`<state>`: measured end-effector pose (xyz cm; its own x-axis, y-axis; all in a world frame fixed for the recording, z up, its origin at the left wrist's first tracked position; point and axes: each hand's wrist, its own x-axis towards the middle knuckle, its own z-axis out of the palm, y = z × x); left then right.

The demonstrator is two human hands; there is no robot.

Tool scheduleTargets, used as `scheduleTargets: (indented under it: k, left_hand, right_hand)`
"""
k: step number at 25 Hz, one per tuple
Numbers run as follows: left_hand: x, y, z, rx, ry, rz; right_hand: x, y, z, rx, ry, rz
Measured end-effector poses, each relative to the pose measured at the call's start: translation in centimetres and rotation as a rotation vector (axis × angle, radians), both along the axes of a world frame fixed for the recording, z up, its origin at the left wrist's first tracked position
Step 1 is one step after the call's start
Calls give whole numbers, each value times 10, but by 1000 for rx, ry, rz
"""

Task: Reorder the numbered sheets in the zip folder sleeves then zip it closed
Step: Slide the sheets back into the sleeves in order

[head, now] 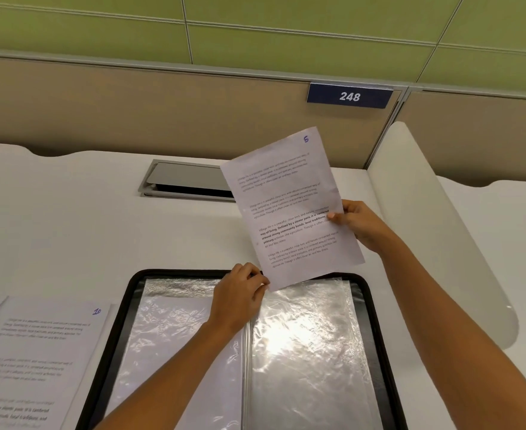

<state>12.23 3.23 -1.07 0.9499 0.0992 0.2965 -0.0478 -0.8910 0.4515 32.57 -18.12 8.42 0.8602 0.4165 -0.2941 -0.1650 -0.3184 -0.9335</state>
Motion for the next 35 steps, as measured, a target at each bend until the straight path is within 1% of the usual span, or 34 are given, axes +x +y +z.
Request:
scheduleTargets:
  k: [7,10,14,16,18,20,23,25,26,27,31,35]
  left_hand:
    - [7,-10,0,28,-24,-58]
    - [14,-23,3,52,-19,-69]
    - [26,-46,7,84,89,-81]
    - [33,-57,8,82,160,-113]
    - [41,-68,8,51,186,-126]
    - [46,-76,8,47,207,-133]
    - [49,-83,6,19,240,-138]
    - [48,-86,7,-5,250,-136]
    - [48,-87,7,-11,250,-140]
    - [48,-89,8,-14,254,-145]
    - [49,-99,15,-31,257,-186]
    - [50,-111,23,-48,209,-197]
  right_hand:
    - [-9,19,-20,-51,50,47]
    - [-15,26,-31,-63,68,21]
    - [-19,29,-40,-12,125,-9]
    - [-21,29,-40,-3,158,3]
    - [-21,27,-40,-27,198,44]
    - [-20,22,-39,-137,211,141]
    - [-18,9,-39,-502,168,323]
    - [-18,0,-37,-697,146,367]
    - [-17,-4,-37,-740,130,369]
    - [-16,-6,-37,-748,116,355]
    - [-16,-7,-40,-664,119,249]
    - [-17,-1,-40,-602,157,223]
